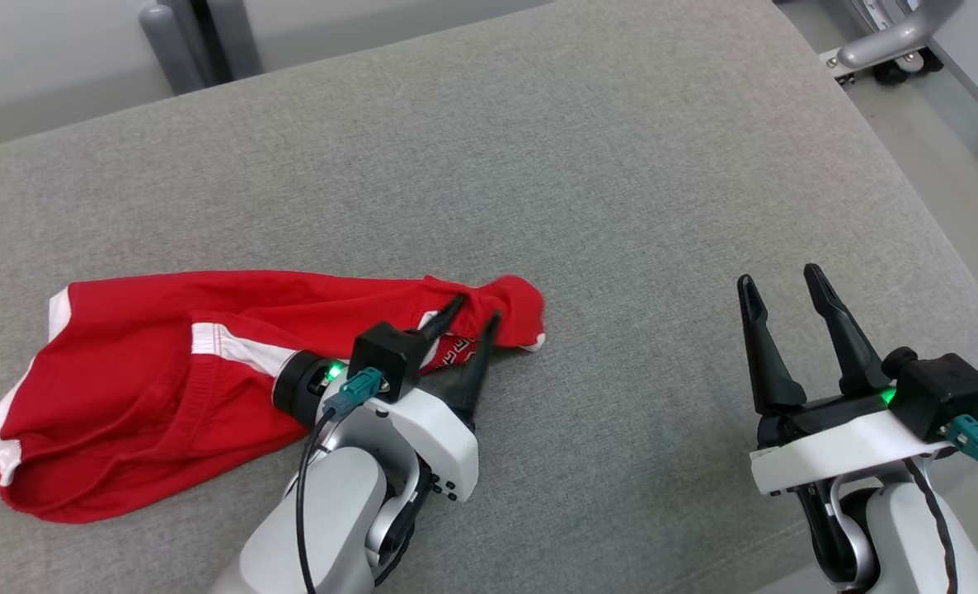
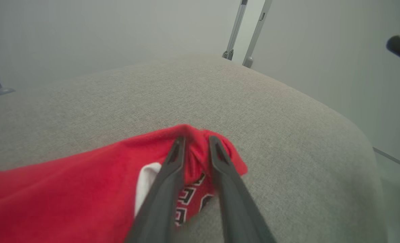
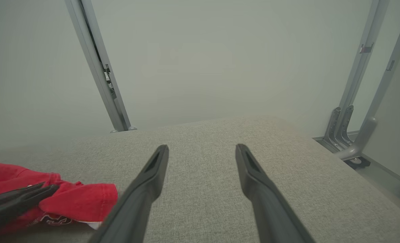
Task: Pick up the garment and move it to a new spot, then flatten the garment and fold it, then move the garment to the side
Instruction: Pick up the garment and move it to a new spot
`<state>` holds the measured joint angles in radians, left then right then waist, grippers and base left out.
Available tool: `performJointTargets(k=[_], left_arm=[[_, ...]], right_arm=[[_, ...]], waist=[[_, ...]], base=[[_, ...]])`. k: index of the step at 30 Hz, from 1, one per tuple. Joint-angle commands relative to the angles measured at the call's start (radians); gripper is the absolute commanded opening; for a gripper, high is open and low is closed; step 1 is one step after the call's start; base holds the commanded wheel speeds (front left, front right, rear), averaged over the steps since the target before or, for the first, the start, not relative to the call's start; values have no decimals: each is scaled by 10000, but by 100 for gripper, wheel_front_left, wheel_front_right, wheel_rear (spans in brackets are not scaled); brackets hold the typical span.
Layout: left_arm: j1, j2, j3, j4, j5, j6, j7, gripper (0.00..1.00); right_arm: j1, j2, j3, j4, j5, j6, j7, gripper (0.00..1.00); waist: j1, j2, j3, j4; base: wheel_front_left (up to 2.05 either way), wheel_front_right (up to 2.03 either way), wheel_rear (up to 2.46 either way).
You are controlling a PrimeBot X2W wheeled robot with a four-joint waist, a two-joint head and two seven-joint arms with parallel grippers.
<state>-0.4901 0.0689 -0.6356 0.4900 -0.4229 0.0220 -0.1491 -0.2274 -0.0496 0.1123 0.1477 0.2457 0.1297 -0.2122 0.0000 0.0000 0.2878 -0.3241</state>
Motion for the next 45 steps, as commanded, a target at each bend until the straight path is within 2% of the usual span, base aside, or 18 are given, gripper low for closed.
performJointTargets(k=[1,8,18,28,35,43,45], left_arm=[[-119,10,-7,114,-91,-11,-190,100],[222,197,128,-224,-73,116,-691,100],[1031,1232,1539,-1992,-407,1160,-1018,100],[1868,1972,2921,-3070,-795,1863,-1119,100],[2608,2592,3523,-3683,-698,1994,-1144,100],[3456,2851,3740,-4329,-731,2001,-1158,100],[3658,2852,3794,-4467,-802,1866,-1157,100]], right_arm=[[-94,-36,-6,114,25,19,-82,100],[-38,-40,-149,286,-156,19,-93,100],[113,-54,-379,235,-428,19,146,100],[504,-194,-515,99,-596,19,390,100],[763,-242,-481,26,-669,19,583,100],[1065,-327,-496,-180,-648,19,770,100],[1174,-316,-509,-222,-641,19,794,100]], waist=[[0,0,-114,165],[0,0,-483,778],[0,0,-898,1919],[0,0,-1294,2686],[0,0,-1527,2894],[0,0,-1847,2993],[0,0,-1911,3017]], base=[[0,0,0],[0,0,0],[0,0,0],[0,0,0],[0,0,0],[0,0,0],[0,0,0]])
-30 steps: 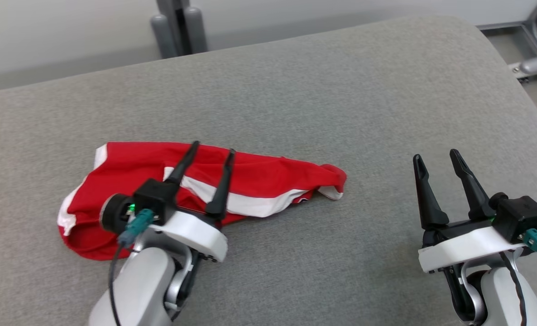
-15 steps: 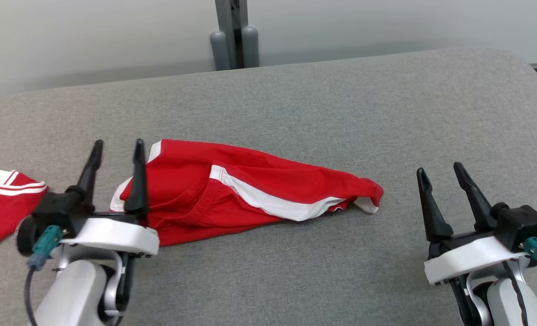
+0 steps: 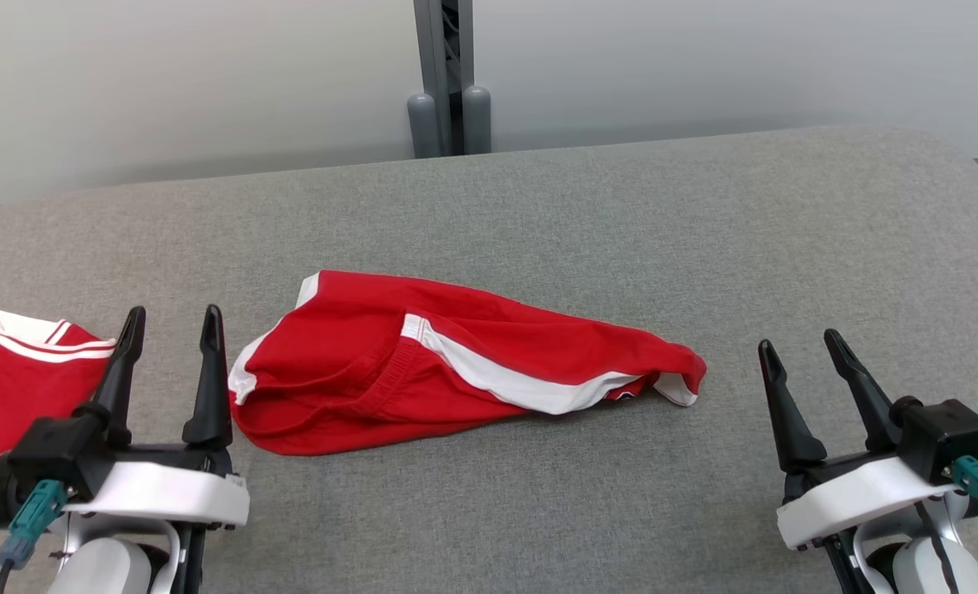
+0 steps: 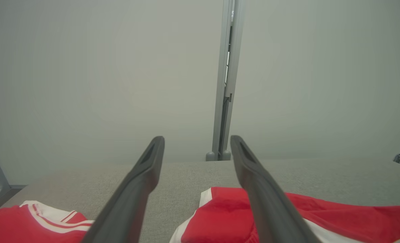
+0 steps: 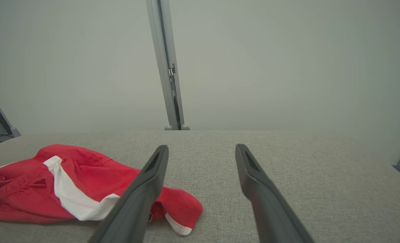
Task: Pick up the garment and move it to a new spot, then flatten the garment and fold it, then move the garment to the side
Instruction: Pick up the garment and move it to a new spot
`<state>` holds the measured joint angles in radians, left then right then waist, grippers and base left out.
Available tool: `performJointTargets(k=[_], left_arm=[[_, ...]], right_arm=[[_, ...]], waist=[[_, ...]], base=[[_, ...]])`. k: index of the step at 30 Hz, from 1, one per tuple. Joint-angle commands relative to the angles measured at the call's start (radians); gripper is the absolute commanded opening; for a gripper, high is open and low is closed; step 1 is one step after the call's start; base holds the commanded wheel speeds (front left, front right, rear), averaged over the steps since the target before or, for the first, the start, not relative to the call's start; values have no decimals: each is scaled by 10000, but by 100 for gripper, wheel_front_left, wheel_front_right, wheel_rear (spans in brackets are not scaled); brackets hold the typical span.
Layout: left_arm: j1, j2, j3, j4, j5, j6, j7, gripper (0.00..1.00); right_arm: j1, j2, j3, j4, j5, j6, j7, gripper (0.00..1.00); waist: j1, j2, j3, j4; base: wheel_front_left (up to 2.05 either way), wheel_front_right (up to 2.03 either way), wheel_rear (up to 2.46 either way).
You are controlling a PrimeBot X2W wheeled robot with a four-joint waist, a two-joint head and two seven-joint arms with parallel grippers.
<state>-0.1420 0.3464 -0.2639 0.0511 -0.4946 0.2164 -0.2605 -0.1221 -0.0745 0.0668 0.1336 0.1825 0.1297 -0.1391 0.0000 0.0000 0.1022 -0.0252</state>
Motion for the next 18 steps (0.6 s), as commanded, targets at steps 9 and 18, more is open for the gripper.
performJointTargets(k=[9,18], left_arm=[[775,313,375,-18,39,-405,-45,100],[911,248,112,94,159,-394,21,100]], right_arm=[[445,-49,-97,-192,-52,19,236,100],[623,-13,-146,-255,-65,19,331,100]], waist=[[0,0,-298,62],[0,0,-408,35]], base=[[0,0,0],[0,0,0]])
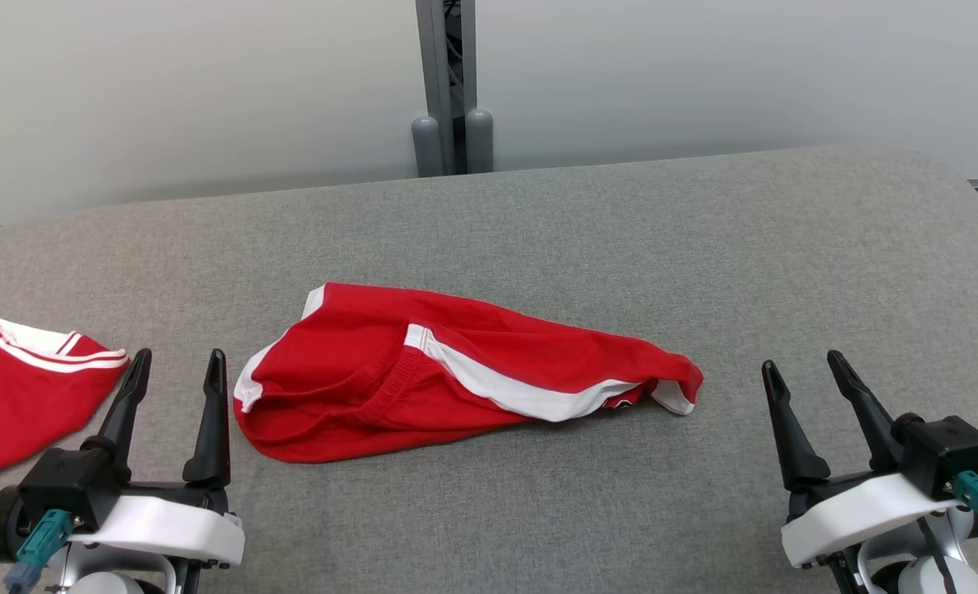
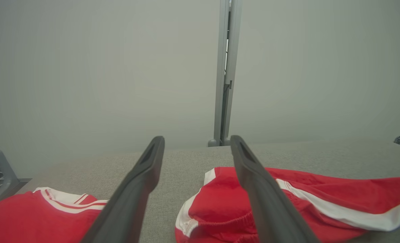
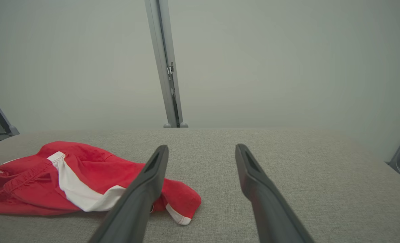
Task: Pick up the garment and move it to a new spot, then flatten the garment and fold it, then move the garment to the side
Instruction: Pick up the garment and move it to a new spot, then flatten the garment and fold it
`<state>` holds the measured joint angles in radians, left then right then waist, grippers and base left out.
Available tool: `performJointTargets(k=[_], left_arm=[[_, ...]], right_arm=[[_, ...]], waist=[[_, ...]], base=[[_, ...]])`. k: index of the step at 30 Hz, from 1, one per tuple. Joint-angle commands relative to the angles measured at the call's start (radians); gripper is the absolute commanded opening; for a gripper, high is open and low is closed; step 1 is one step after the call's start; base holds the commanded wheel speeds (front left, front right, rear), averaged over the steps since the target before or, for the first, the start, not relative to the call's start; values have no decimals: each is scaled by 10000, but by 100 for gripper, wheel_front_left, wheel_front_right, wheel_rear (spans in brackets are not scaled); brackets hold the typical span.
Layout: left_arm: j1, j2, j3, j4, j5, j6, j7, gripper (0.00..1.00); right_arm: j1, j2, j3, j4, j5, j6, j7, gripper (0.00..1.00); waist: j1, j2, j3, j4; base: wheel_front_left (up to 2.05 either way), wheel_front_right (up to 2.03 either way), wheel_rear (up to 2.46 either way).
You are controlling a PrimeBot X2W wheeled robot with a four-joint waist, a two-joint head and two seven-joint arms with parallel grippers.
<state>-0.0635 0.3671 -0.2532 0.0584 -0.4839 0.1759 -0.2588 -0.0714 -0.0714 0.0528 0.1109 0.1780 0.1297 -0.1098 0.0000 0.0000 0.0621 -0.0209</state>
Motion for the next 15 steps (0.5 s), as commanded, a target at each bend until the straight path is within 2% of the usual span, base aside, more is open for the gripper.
performJointTargets(k=[1,11,15], left_arm=[[124,63,-13,33,78,23,30,100],[-30,128,-101,-14,63,151,257,100],[-140,136,-112,-64,54,195,309,100]], right_arm=[[125,-36,0,-30,-19,19,42,100],[11,-43,47,15,55,19,36,100],[-211,-275,323,249,25,19,242,100]], waist=[[0,0,-12,-15],[0,0,25,-41],[0,0,130,-14]], base=[[0,0,0],[0,0,0],[0,0,0]])
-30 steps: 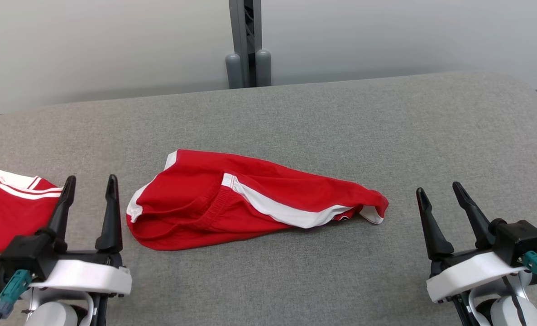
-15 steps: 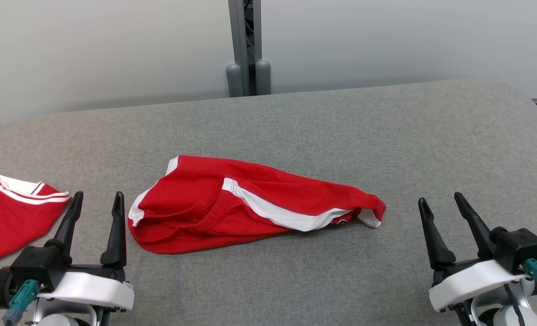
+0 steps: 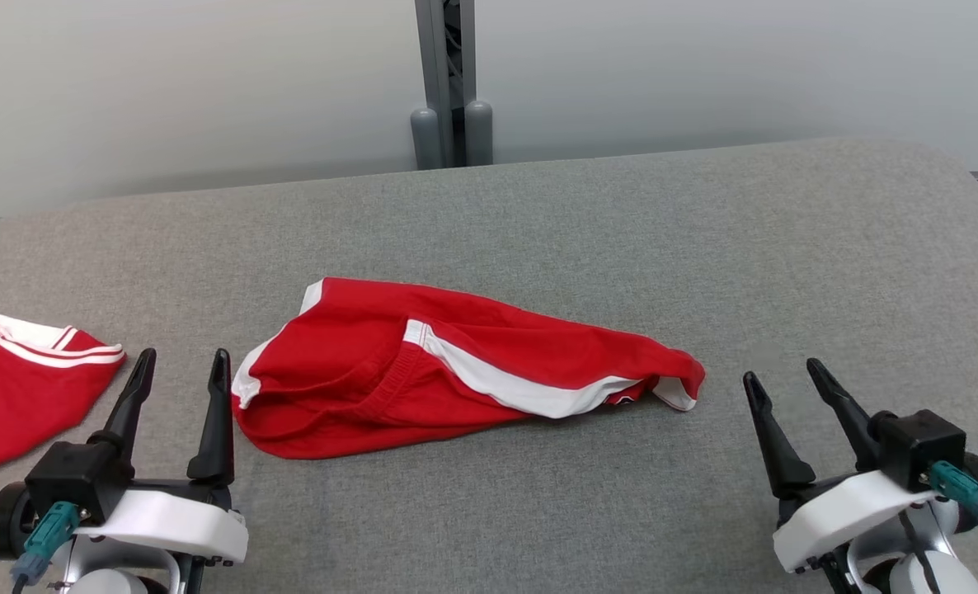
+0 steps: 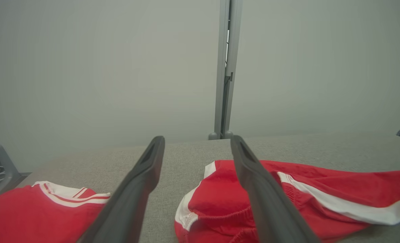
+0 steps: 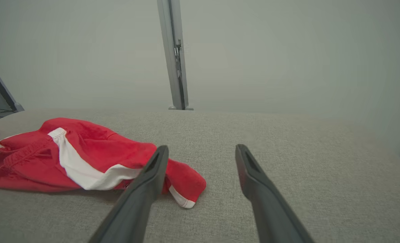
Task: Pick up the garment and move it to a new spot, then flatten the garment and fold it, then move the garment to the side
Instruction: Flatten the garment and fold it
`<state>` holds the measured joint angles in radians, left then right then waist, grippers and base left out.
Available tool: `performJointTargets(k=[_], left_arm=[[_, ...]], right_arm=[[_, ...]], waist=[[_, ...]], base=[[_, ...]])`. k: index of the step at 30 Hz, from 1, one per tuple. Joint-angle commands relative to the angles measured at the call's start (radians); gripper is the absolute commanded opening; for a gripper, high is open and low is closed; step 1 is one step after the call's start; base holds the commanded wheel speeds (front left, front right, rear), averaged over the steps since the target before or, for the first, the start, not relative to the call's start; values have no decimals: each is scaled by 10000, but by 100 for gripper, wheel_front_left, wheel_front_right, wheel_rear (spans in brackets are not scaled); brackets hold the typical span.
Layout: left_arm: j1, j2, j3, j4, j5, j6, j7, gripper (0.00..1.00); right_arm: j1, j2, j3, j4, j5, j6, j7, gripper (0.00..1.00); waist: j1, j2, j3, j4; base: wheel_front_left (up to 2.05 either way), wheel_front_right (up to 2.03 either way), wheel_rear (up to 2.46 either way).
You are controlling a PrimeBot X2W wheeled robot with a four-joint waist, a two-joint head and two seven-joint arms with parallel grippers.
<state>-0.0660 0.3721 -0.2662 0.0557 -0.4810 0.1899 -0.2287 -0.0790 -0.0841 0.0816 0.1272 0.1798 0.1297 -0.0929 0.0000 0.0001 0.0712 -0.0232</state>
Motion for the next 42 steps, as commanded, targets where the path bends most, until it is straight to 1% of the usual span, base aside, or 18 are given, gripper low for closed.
performJointTargets(k=[1,8,11,12,16,17,19,20,22,24,27,30,33,35,37,40,42], left_arm=[[-154,74,-2,-59,33,70,35,100],[-701,-23,-186,-154,138,-21,84,100],[-1020,-75,-233,-134,164,-82,51,100],[-1198,-126,-269,-91,185,-131,9,100],[-1542,-235,-320,70,227,-176,-64,100],[-1542,-235,-320,70,227,-176,-64,100],[-1654,-261,-341,168,245,-216,-103,100],[-1726,-282,-357,222,248,-226,-115,100],[-1810,-332,-373,328,260,-282,-155,100],[-1882,-376,-383,416,270,-307,-194,100],[-1926,-408,-347,530,272,-353,-239,100],[-1904,-395,-296,628,264,-387,-273,100],[-1803,-342,-227,660,255,-386,-302,100],[-1708,-311,-164,661,235,-383,-304,100],[-1662,-287,-125,644,213,-381,-318,100],[-1599,-260,-96,628,193,-415,-331,100],[-1585,-247,-84,611,194,-421,-333,100]], right_arm=[[-197,-239,120,235,-9,19,191,100],[-1139,-957,1132,1759,170,19,631,100],[-1699,-1168,1581,2438,258,15,578,100],[-2092,-1286,1893,2882,331,13,505,100],[-2812,-1388,2505,3732,435,12,323,100],[-2812,-1388,2505,3732,435,12,323,100],[-3109,-1440,2788,4134,492,12,257,100],[-3252,-1464,2899,4313,552,12,238,47],[-3402,-1510,3092,4593,629,12,166,0],[-3448,-1676,3287,4718,742,10,87,0],[-3421,-1963,3762,4542,960,10,264,0],[-3200,-2568,4457,3932,1326,10,740,0],[-2947,-3447,5424,2777,2013,12,1621,0],[-2825,-4226,6009,1767,2596,12,2393,0],[-2685,-4958,6337,668,3292,12,3175,0],[-2429,-5894,6406,-900,4353,12,4226,0],[-2234,-6270,6178,-1799,5074,12,4765,0]], waist=[[0,-1,107,30],[0,-1,868,347],[0,-1,1253,502],[0,-1,1519,599],[0,-1,1917,720],[0,-1,1917,720],[0,-1,2049,767],[0,-1,2108,792],[0,-1,2174,806],[0,-1,2207,791],[0,-1,2202,672],[0,-1,2141,495],[0,-1,2073,269],[0,-1,2021,116],[0,-1,1985,-9],[0,-1,1936,-122],[0,-1,1920,-164]], base=[[0,0,0],[0,0,0],[0,0,0],[0,0,0],[0,0,0],[0,0,0],[0,0,0],[0,0,0],[0,0,0],[0,0,0],[0,0,0],[0,0,0],[0,0,0],[0,0,0],[0,0,0],[0,0,0],[0,0,0]])
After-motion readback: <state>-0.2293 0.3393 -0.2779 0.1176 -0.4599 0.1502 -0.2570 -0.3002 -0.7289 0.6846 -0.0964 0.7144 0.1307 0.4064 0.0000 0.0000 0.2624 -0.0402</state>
